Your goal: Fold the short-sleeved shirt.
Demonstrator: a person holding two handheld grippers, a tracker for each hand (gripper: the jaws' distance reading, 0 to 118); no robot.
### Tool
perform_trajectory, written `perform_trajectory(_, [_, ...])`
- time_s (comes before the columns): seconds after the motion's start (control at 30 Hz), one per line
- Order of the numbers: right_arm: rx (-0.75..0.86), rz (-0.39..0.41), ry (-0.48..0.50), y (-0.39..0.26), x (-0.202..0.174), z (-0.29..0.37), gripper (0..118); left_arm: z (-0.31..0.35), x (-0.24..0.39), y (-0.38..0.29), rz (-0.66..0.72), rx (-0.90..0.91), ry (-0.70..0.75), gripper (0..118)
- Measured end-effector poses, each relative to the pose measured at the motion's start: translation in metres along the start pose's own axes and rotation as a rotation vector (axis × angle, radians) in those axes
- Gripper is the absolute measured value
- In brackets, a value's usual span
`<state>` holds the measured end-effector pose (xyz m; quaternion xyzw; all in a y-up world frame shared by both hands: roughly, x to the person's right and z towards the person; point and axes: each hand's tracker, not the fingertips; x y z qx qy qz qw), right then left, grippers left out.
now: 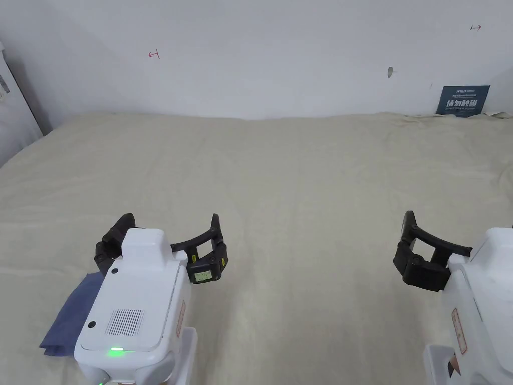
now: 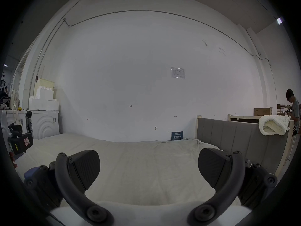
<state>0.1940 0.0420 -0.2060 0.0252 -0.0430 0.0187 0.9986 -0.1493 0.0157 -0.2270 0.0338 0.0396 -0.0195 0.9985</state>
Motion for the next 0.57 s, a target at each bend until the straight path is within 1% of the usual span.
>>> perform_trajectory(0.57, [0.004,0.004,-0.003,-0.0027,0.0015,0.0009,118,0.0,0.0013,-0.0013,0.0,-0.002,-0.005,118])
